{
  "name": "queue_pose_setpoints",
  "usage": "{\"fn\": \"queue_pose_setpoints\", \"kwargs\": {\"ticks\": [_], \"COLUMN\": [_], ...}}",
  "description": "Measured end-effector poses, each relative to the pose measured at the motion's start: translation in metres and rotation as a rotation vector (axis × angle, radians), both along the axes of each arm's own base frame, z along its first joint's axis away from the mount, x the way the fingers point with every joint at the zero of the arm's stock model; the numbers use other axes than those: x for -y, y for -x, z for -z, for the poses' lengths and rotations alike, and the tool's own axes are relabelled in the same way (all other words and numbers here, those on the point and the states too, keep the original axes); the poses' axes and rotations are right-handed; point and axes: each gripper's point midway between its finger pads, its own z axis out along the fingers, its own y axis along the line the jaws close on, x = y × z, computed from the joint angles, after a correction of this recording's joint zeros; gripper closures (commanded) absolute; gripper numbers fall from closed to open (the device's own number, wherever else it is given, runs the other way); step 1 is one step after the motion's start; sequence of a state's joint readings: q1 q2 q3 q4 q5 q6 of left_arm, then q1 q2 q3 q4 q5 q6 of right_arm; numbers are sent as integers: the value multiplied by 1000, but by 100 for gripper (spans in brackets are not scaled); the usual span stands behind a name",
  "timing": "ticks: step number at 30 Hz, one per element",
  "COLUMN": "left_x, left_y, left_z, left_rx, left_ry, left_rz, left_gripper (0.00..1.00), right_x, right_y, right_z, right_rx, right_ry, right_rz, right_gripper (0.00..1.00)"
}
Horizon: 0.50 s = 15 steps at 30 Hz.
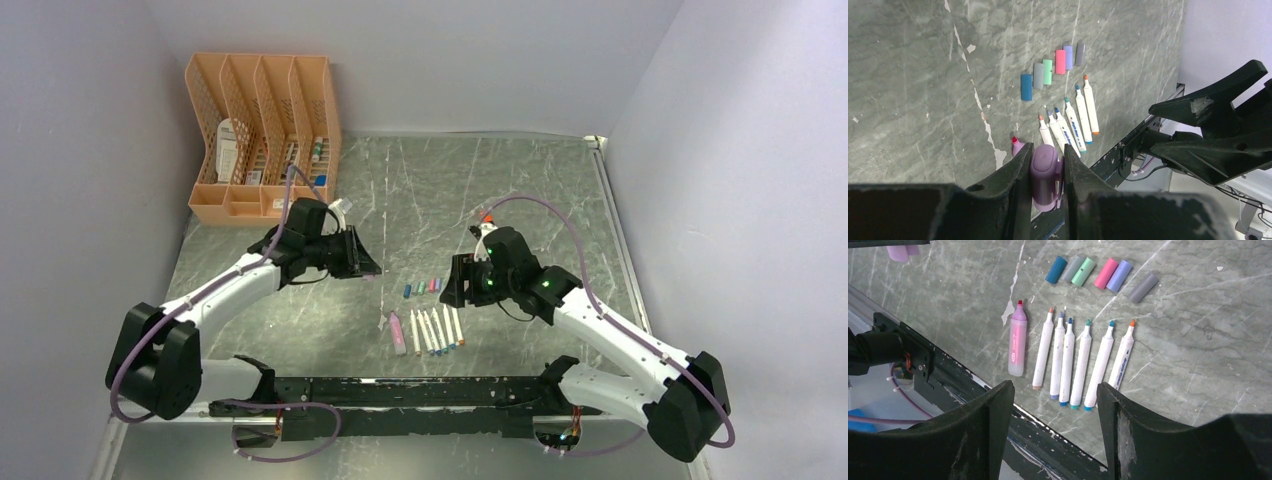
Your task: Open the pen caps
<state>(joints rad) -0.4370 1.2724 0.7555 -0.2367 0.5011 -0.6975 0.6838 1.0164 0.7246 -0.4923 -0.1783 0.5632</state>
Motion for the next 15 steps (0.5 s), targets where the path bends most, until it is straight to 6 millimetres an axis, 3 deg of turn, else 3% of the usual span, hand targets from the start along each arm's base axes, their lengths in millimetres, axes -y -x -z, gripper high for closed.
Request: {"fn": "queue_pose_setpoints", "kwargs": {"ticks": [15], "left_x": [16], "left_y": [-2], "left_z": [37], "left_rx": [-79], "left_ry": [-56], "left_rz": [25], "left_gripper": [91], "right_x": [16], "right_y": [-11], "right_z": [6], "right_rx": [-21], "right_ry": [5], "right_rz": [5], "right_gripper": [38]}}
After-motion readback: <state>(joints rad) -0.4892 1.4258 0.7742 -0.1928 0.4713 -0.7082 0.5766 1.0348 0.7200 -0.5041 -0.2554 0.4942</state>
